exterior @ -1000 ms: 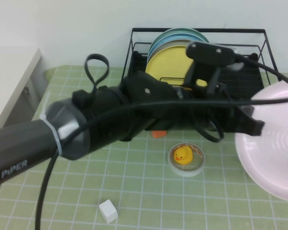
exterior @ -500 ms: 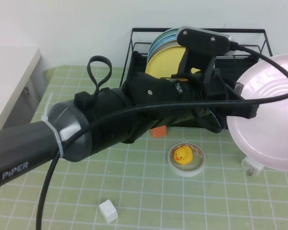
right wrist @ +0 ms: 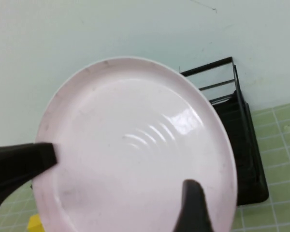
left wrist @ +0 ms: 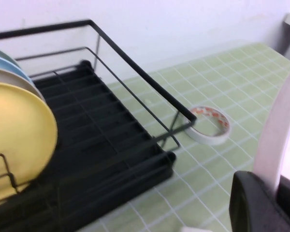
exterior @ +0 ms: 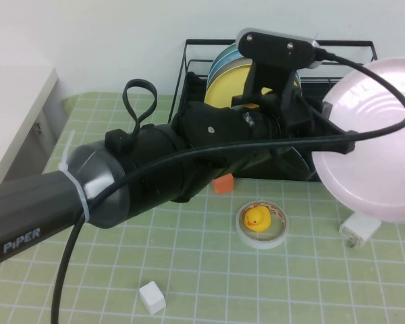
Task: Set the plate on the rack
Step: Hand over the plate
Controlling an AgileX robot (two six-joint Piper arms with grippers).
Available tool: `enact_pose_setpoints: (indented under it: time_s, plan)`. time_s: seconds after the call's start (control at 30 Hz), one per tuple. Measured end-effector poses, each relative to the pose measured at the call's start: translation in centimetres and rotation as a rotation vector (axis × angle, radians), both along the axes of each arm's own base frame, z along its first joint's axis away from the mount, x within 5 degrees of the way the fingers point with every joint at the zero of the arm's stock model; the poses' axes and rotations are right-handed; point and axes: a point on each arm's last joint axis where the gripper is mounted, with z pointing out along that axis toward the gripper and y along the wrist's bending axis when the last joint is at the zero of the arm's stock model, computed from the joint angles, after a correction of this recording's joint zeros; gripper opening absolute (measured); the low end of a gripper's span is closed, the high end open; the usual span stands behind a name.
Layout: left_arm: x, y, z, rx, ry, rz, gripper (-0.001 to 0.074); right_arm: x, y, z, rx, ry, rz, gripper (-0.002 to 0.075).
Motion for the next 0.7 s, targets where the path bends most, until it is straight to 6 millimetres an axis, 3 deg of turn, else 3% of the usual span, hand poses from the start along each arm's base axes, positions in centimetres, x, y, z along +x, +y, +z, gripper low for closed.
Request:
enact_pose_setpoints:
  time_s: [0.3,0.47,0.57,0.7]
  plan:
    - [-0.5,-0.3,-0.2,-0.043,0.092,-0.035,0.0005,1.5,-0.3,-1.3,-0.014,0.091,-0.012,0.0471]
    - [-1.0,-0.6,-0.4,-0.055,0.145,-0.088,0.0005,2.5,0.4,-2.7,-0.003,0.198,0.078,0.0452]
    - [-1.5,-0.8,-0.5,-0.048,0.175,-0.145,0.0005,2.8,0.8,-3.3,-0.002,0.242,0.129,0.0383]
    - [-1.5,-0.8,-0.5,-0.04,0.171,-0.156,0.0006,2.8,1.0,-3.5,0.002,0.255,0.151,0.0204]
